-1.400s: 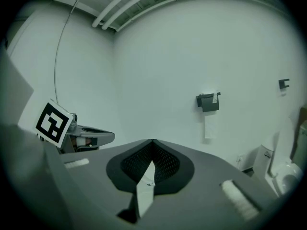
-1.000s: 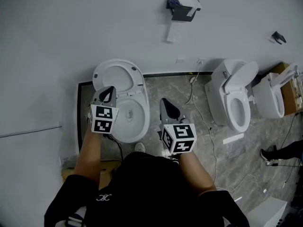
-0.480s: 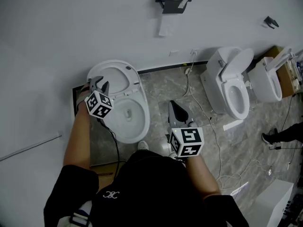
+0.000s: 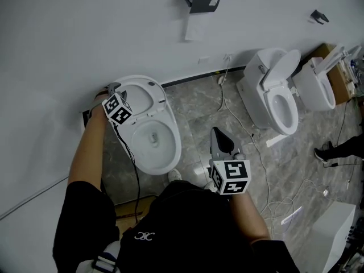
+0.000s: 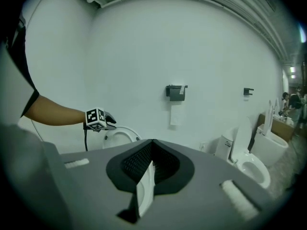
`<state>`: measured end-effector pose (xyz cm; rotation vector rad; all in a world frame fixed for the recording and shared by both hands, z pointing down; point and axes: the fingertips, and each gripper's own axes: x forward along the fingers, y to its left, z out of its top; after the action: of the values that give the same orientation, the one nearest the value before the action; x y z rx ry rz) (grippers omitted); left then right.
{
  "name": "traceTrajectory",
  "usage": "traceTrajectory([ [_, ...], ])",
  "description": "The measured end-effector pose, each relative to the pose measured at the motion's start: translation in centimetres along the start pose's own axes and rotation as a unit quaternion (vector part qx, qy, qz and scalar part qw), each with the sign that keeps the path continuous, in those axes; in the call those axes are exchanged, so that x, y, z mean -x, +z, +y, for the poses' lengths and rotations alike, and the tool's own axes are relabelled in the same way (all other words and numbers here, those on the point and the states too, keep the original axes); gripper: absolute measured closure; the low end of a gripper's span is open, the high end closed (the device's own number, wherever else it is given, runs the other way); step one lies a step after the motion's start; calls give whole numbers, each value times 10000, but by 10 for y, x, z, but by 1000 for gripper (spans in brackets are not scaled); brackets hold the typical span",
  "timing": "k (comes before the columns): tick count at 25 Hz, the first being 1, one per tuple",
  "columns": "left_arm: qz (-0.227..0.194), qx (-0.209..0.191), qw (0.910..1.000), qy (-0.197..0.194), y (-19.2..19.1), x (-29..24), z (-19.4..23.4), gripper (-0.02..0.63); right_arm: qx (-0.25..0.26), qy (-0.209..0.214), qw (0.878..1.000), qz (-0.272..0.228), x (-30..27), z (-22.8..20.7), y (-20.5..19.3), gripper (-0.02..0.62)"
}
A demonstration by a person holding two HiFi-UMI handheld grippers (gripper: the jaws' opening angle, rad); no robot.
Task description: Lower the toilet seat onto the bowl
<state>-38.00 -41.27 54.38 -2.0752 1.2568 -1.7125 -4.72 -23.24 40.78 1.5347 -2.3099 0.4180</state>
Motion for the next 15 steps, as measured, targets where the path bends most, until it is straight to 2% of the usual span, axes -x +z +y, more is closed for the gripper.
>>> traceTrajectory([
  [5,238,45,9997,-38,-13,-37,15,495,99,-125,9998,151,-5,1,-6,588],
  [15,577,37,9980,-268,-31,-74,26,499,105,-254,9989,382,-23,-1,-14,588],
])
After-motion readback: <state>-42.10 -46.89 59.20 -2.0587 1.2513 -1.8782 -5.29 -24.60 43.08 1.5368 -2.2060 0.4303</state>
